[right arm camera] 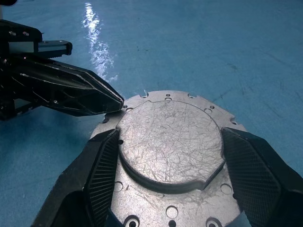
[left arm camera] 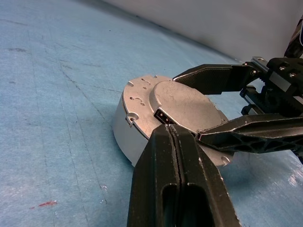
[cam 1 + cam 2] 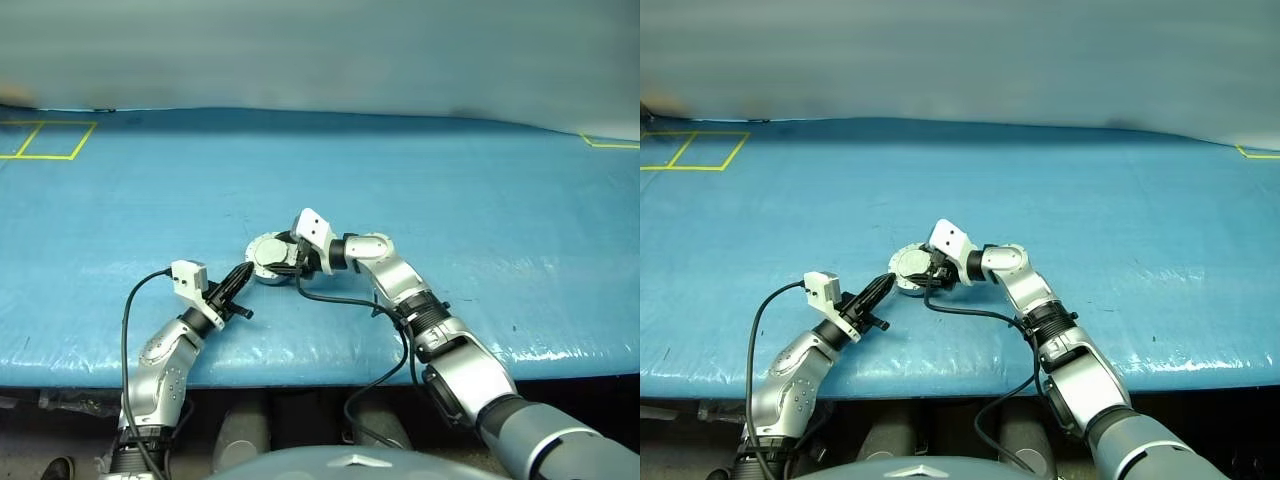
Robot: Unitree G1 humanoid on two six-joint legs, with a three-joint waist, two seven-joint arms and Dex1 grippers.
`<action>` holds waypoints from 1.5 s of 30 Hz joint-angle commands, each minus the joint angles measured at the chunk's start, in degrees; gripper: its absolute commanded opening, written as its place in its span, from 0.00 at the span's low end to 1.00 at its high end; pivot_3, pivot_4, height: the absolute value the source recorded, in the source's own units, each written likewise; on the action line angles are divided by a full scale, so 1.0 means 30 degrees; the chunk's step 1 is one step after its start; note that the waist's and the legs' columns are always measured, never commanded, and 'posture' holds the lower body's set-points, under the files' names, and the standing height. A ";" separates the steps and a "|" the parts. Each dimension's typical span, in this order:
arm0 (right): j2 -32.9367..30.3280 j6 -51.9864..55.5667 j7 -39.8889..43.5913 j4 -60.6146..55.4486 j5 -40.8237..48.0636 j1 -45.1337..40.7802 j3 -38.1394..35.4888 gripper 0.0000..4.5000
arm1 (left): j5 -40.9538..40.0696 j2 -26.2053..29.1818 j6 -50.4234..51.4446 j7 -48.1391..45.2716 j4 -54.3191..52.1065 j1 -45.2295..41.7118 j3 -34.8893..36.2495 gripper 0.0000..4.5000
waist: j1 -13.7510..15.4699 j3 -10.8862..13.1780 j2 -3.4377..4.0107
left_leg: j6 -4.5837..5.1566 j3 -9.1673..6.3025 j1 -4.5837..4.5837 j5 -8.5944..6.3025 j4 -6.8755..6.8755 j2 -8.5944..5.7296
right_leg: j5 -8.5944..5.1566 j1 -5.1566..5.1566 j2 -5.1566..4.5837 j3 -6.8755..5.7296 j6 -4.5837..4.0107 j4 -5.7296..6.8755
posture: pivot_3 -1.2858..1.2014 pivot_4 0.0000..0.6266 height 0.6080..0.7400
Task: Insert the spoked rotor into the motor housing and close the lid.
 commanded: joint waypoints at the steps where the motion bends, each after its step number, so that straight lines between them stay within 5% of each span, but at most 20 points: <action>1: -0.0065 0.0110 -0.0548 -0.0617 -0.0010 0.0034 -0.0445 0.98 | 0.0114 0.0077 0.0644 0.0093 0.0093 0.0482 -0.0239 0.00 | -0.0005 0.0000 0.0001 | 0.0000 0.0003 -0.0003 0.0000 0.0001 0.0000 | 0.0000 -0.0005 -0.0002 0.0001 0.0000 -0.0001 | 0.52 0.24 1.00; 10: -0.0919 0.1518 -0.0167 -0.6040 0.1125 0.1442 -0.0926 0.99 | -0.0039 -0.0091 0.0762 0.0199 -0.0329 0.1043 -0.0207 0.00 | 0.0199 0.0005 0.0000 | 0.0005 0.0021 -0.0108 0.0001 -0.0021 -0.0020 | 0.0002 -0.0098 -0.0009 0.0015 -0.0005 -0.0016 | 0.52 0.24 1.00; 17: -0.1274 0.6257 -0.1046 -1.0432 0.4538 0.2913 -0.3314 0.99 | -0.0051 -0.0498 0.0681 0.0250 -0.0462 0.1516 -0.0359 0.00 | 0.0277 0.0007 -0.0004 | -0.0003 0.0006 -0.0114 -0.0003 -0.0008 -0.0021 | -0.0002 -0.0094 -0.0025 -0.0004 0.0002 -0.0027 | 0.52 0.24 1.00; 27: -0.0209 1.4586 -0.4319 -0.9944 0.8020 0.4465 -0.5942 0.99 | 0.0015 -0.0812 0.0491 0.0191 -0.0579 0.1817 -0.0352 0.00 | 0.0271 0.0009 -0.0001 | -0.0008 0.0001 -0.0148 -0.0007 -0.0011 -0.0029 | 0.0000 -0.0123 -0.0043 -0.0009 -0.0002 -0.0033 | 0.52 0.24 1.00; 40: 0.0955 1.6614 -0.5154 -0.7822 0.9815 0.3889 -0.6990 0.99 | 0.0149 -0.0804 0.0228 0.0222 -0.0640 0.2012 -0.0101 0.00 | 0.0211 0.0012 0.0003 | 0.0000 -0.0012 -0.0178 -0.0004 -0.0018 -0.0027 | -0.0002 -0.0143 -0.0018 -0.0015 0.0002 -0.0041 | 0.52 0.24 1.00; 41: 0.1024 1.6612 -0.5170 -0.7749 0.9811 0.3893 -0.6970 0.91 | 0.0156 -0.0787 0.0218 0.0206 -0.0656 0.2041 -0.0096 0.00 | 0.0211 0.0012 0.0003 | 0.0000 -0.0011 -0.0178 -0.0004 -0.0018 -0.0027 | -0.0002 -0.0143 -0.0017 -0.0014 0.0003 -0.0042 | 0.52 0.24 1.00; 45: 0.1148 1.6565 -0.5286 -0.7757 0.9750 0.3904 -0.6957 0.91 | -0.0015 -0.0841 -0.0119 0.0105 -0.0871 0.2159 0.0133 0.00 | 0.0188 0.0012 0.0003 | 0.0000 -0.0009 -0.0185 -0.0004 -0.0018 -0.0028 | -0.0002 -0.0146 -0.0018 -0.0012 0.0004 -0.0043 | 0.52 0.24 1.00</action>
